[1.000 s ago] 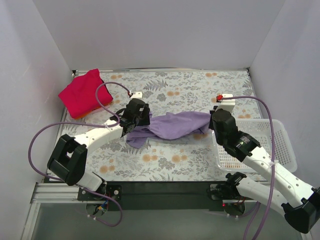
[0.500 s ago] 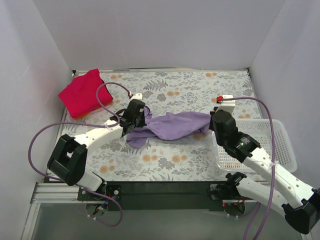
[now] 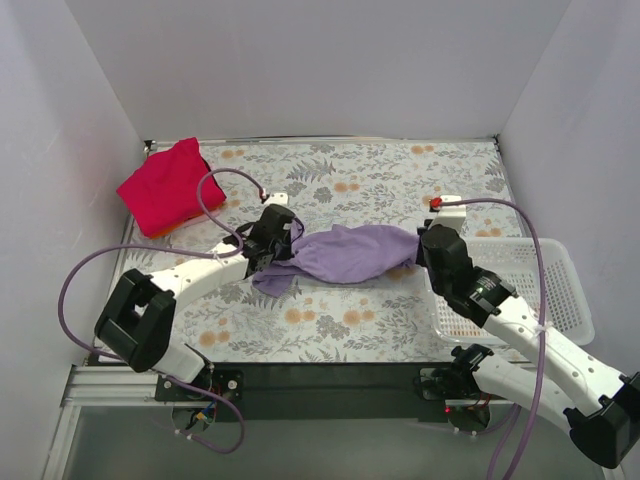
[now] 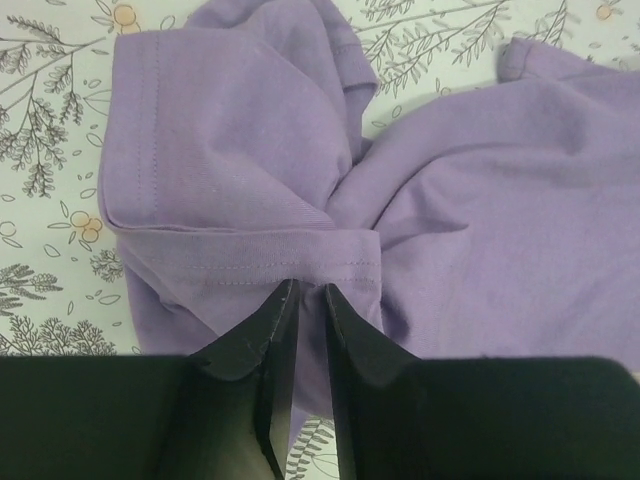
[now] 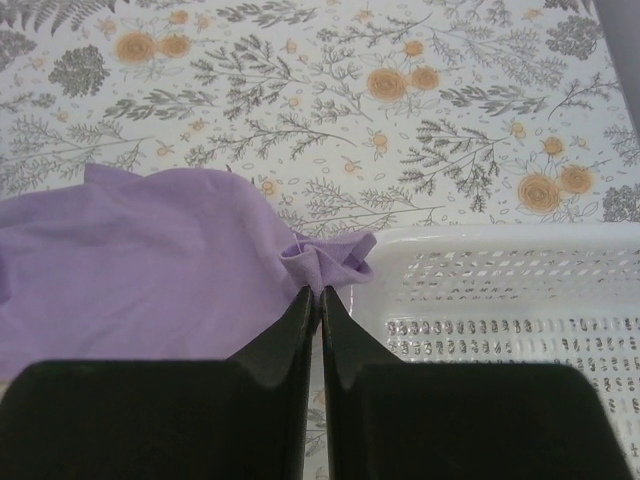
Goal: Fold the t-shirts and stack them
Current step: Flatten the tshirt out
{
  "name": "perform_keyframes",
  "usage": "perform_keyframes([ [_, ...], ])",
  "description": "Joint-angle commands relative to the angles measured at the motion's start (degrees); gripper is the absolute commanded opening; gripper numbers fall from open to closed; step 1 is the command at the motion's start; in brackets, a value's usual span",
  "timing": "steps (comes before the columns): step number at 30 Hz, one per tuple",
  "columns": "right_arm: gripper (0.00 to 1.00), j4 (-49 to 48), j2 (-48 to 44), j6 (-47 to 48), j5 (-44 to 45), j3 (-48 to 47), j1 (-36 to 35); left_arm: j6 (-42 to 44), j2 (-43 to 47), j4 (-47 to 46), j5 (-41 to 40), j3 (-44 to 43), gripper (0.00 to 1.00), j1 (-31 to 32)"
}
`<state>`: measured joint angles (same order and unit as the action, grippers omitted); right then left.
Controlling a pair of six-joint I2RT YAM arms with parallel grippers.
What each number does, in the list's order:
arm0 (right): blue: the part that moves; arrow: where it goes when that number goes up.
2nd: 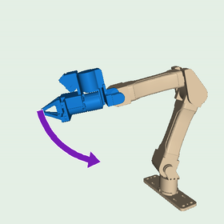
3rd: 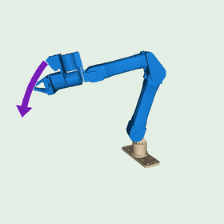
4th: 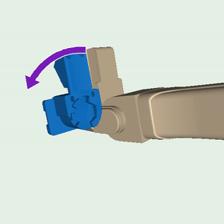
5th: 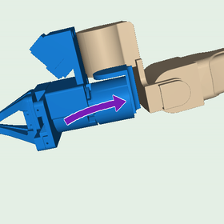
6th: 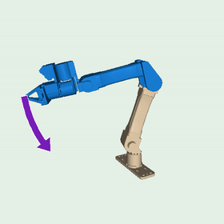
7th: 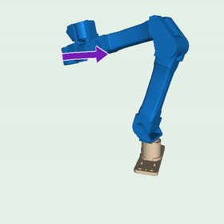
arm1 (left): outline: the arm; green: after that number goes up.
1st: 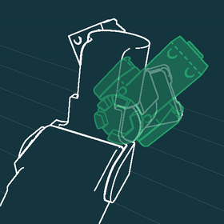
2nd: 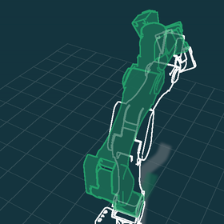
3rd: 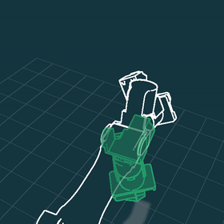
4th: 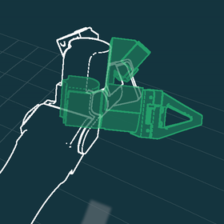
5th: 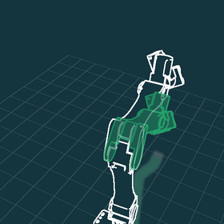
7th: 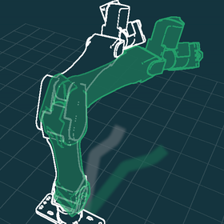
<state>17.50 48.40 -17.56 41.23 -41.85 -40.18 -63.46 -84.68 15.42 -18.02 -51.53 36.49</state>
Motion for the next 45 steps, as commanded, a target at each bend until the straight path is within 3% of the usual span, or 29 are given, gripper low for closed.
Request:
perform_keyframes([
  [1, 0.01, -1.9, -0.5, -1.6, -1.3, 1.9, 0.1, -1.4, -1.3, 4.1, -3.7, -0.9, 0.18, 1.6],
  [7, 0.01, -2.6, -0.9, -1.8, -3.9, 3.6, 0.1, -4.7, 4.2, 5.4, -5.4, 5.5, 0.18, 2.4],
  [13, 0.01, -4.0, 0.0, -1.5, -5.5, 3.7, 0.1, -5.6, 7.4, 5.4, -5.9, 2.2, 0.18, 4.9],
  [23, 0.01, -4.0, -1.3, -1.2, -5.9, 4.1, 0.2, -6.3, -0.3, 5.9, -10.7, -3.5, 0.42, 9.0],
  [30, 0.01, -4.1, -2.3, -1.1, -5.7, 4.7, 0.1, -8.1, -4.1, 8.8, -17.9, -4.8, 0.44, 9.7],
  [45, 0.01, -4.1, -2.8, -0.9, -6.3, 4.9, 0.1, -7.7, -7.7, 7.0, -20.7, -4.5, 0.44, 9.7],
])
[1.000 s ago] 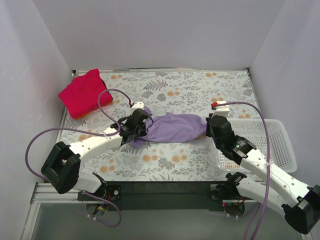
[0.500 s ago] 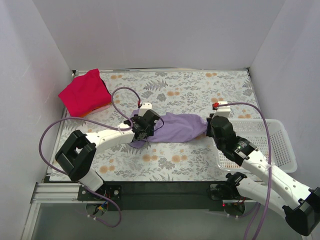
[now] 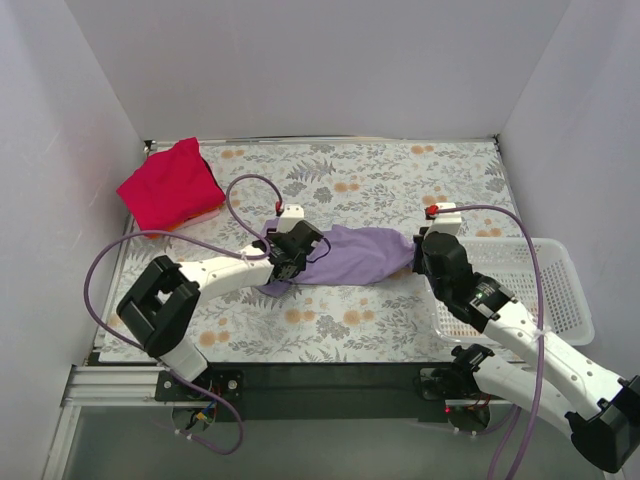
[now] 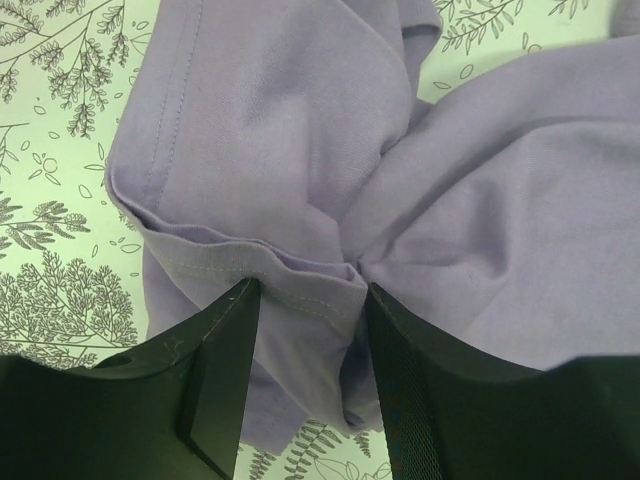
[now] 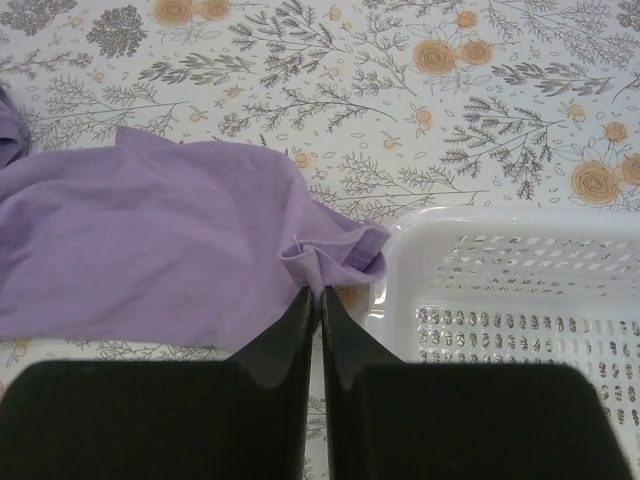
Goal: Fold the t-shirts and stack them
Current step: Flatten the tshirt out
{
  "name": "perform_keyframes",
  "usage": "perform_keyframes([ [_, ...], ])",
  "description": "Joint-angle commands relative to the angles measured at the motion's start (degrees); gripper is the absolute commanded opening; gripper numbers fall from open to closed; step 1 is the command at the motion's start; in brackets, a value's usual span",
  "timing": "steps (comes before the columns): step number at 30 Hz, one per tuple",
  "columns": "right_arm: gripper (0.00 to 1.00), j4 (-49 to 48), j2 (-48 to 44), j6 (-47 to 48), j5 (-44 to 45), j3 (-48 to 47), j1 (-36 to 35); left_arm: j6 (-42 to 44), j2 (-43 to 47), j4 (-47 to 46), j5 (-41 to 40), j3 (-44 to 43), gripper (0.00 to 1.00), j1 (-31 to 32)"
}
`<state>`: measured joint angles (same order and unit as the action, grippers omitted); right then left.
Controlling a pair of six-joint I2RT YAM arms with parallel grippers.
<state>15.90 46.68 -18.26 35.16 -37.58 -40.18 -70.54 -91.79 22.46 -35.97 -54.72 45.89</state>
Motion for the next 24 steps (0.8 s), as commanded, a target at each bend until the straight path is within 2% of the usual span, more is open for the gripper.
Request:
perform_keyframes([
  [1, 0.01, -2.5, -1.2, -0.2, -0.2, 0.6, 0.1, -0.7, -0.8, 0.0, -2.7, -1.4, 0.44, 0.3],
  [3, 0.01, -2.5, -1.6, -0.2, -0.2, 0.8, 0.1, -0.8, -0.5, -0.1, -2.8, -1.1, 0.38, 0.3],
  [4, 0.01, -2.5, -1.8, -0.2, -0.1, 0.8, 0.1, -0.9, -0.2, -0.1, -3.1, -1.0, 0.33, 0.3],
  [5, 0.01, -2.5, -1.9, -0.2, -0.1, 0.8, 0.1, -0.9, 0.1, -0.1, -3.5, -0.9, 0.22, 0.3],
  [6, 0.01, -2.5, -1.9, -0.2, -0.1, 0.8, 0.1, -0.9, 1.0, -0.1, -3.6, -0.7, 0.18, 0.3],
  [11, 0.01, -2.5, -1.7, -0.2, 0.0, 0.1, 0.1, -0.6, 4.9, 0.0, -3.1, 0.0, 0.05, 0.3],
  [21, 0.01, -2.5, -0.1, -0.1, 0.1, -1.4, 0.1, -1.2, 9.3, 1.2, -1.5, 1.0, 0.09, 0.3],
  [24, 0.01, -2.5, 0.3, -0.1, -0.1, -1.6, 0.1, -1.2, 10.1, 0.9, -0.2, 1.6, 0.18, 0.3],
])
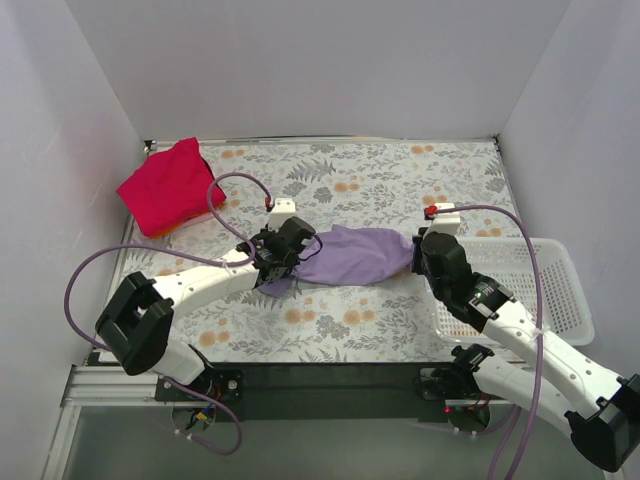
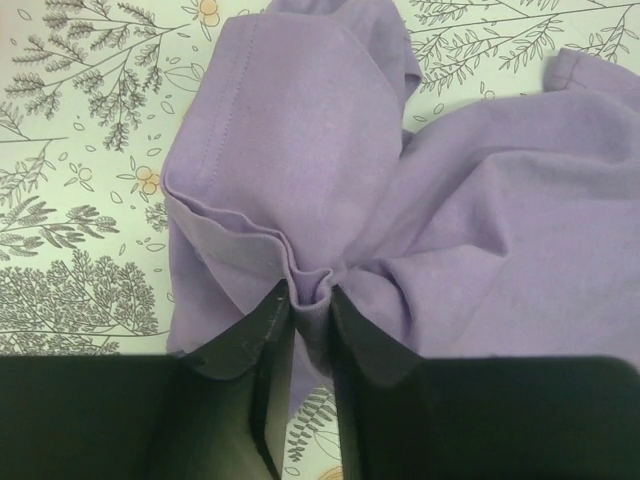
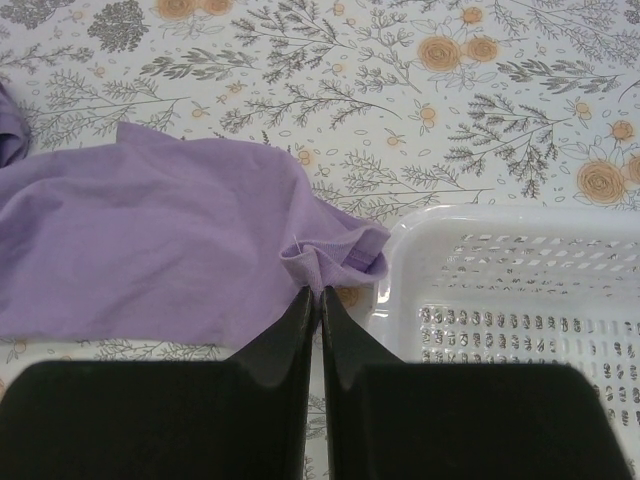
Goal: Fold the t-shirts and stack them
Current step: Flatten the tshirt out
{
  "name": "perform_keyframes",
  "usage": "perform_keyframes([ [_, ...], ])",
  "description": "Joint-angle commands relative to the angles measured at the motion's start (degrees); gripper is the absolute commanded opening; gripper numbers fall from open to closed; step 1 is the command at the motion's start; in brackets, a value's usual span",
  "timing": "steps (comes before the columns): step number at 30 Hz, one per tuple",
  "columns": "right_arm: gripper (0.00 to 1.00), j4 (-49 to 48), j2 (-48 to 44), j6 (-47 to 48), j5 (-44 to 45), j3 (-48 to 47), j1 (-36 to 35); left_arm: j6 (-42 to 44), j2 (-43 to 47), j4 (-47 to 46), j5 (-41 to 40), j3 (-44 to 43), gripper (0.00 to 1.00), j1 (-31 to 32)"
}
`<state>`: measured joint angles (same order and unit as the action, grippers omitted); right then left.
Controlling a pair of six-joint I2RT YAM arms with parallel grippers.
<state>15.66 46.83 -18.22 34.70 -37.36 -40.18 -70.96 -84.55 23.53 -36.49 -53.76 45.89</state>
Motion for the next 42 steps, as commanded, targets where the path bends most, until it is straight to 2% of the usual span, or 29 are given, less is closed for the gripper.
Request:
perform_keyframes([
  [1, 0.01, -2.2, 0.4, -0.2, 0.4, -1.8, 0.1, -0.8, 3.2, -0.2, 0.9, 0.8, 0.22, 0.3],
  [10, 0.01, -2.2, 0.5, -0.2, 0.0, -1.7, 0.1, -0.8, 3.5, -1.0, 1.6, 2.0, 0.24, 0.3],
  [13, 0.01, -2.2, 0.3, -0.2, 0.1, -1.4, 0.1, -0.8, 3.3, -1.0, 1.5, 2.2, 0.15, 0.3],
  [19, 0.01, -2.2, 0.6, -0.4, 0.0, -1.3, 0.1, -1.3, 6.2, -0.4, 1.8, 3.2, 0.14, 0.3],
  [20, 0.01, -2.2, 0.8, -0.3, 0.0, -1.4, 0.1, -1.3, 6.2, -0.4, 1.8, 3.4, 0.02, 0.3],
  [21, 0.01, -2.2, 0.9, -0.3, 0.1, -1.5, 0.1, -1.4, 6.2, -0.4, 1.8, 3.5, 0.00, 0.3],
  [35, 0.01, -2.3, 2.7, 3.0, 3.4, -9.1, 0.1, 0.6, 18.5, 3.5, 2.7, 0.5, 0.01, 0.2],
  [39, 0.01, -2.3, 3.0, 3.5, 3.9, -10.4, 0.1, 0.6, 19.7, 4.0, -0.2, -0.2, 0.00, 0.2],
  [42, 0.01, -2.2, 2.0, 4.9, 3.7, -12.5, 0.0, 2.5, 21.6, 3.5, -1.8, -4.8, 0.00, 0.1],
])
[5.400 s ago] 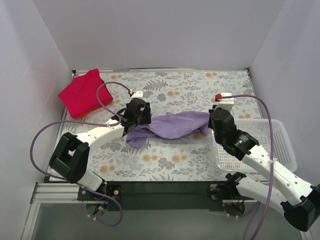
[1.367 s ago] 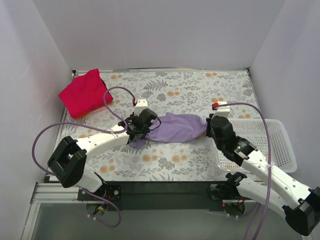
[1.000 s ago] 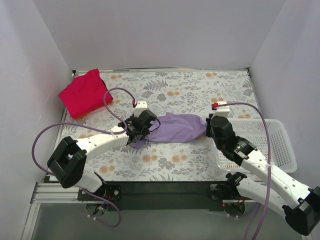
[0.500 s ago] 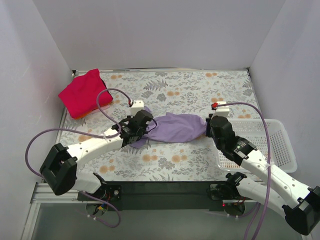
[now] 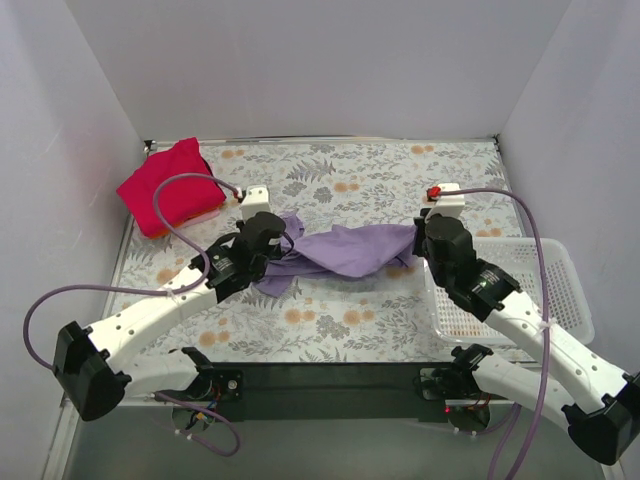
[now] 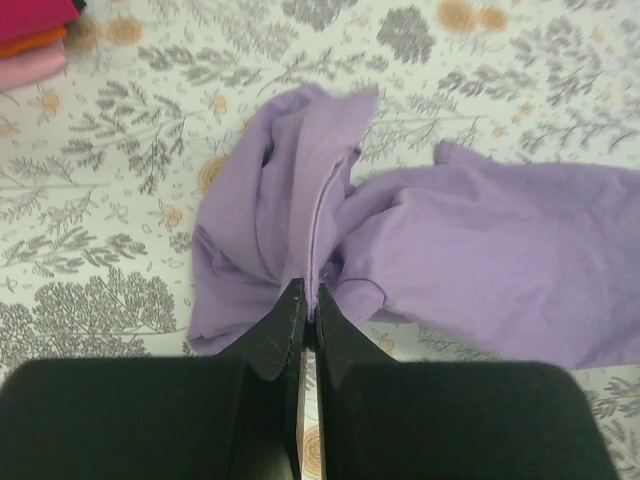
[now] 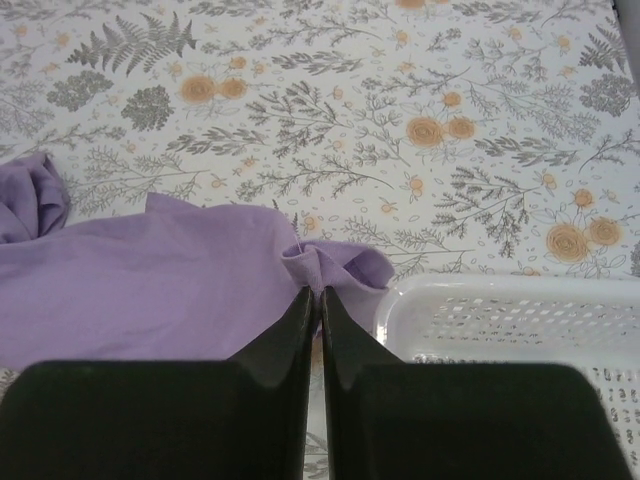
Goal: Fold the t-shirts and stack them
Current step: Flatten the tshirt out
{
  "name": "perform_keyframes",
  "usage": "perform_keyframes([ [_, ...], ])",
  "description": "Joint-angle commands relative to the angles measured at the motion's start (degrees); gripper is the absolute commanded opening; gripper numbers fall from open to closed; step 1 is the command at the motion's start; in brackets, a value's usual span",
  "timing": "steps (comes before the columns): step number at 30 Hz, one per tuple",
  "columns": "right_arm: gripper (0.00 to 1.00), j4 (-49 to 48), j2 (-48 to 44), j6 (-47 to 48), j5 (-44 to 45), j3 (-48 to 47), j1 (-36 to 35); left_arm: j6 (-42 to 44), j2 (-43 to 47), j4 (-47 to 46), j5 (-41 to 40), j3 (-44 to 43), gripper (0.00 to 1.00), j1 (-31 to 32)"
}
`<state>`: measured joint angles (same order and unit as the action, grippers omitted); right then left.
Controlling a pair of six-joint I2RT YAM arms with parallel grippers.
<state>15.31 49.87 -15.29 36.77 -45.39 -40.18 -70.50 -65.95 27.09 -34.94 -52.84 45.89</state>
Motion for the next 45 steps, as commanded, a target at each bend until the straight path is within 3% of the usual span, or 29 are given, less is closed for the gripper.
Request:
perform_keyframes([
  [1, 0.01, -2.0, -1.8, 2.4, 1.6, -6.5, 0.2, 3.0, 4.2, -0.3, -3.6, -7.0, 0.00, 0.1],
  [6, 0.01, -2.1, -2.7, 6.4, 1.6, -13.8, 0.0, 9.0, 5.7, -2.2, -7.1, -17.8, 0.00, 0.1],
  [20, 0.01, -4.1, 0.8, 17.1, -16.1, -39.2, 0.1, 22.9, 7.2, -8.1, 0.2, -42.5, 0.00, 0.1],
  [25, 0.01, -4.0, 1.2, 18.6, -20.1, -44.2, 0.1, 25.3, 7.8, -8.1, 1.4, -49.0, 0.00, 0.1],
  [38, 0.01, -2.5, -3.2, 18.3, -25.7, -49.6, 0.1, 25.2, 8.1, -4.5, 2.8, -57.3, 0.00, 0.1],
  [42, 0.01, -2.6, -2.5, 18.2, -21.1, -47.3, 0.1, 26.5, 6.9, -6.3, -3.2, -54.2, 0.00, 0.1],
  [45, 0.01, -4.0, -1.2, 18.5, -15.9, -41.6, 0.1, 29.5, 7.2, -12.9, -9.5, -44.5, 0.00, 0.1],
])
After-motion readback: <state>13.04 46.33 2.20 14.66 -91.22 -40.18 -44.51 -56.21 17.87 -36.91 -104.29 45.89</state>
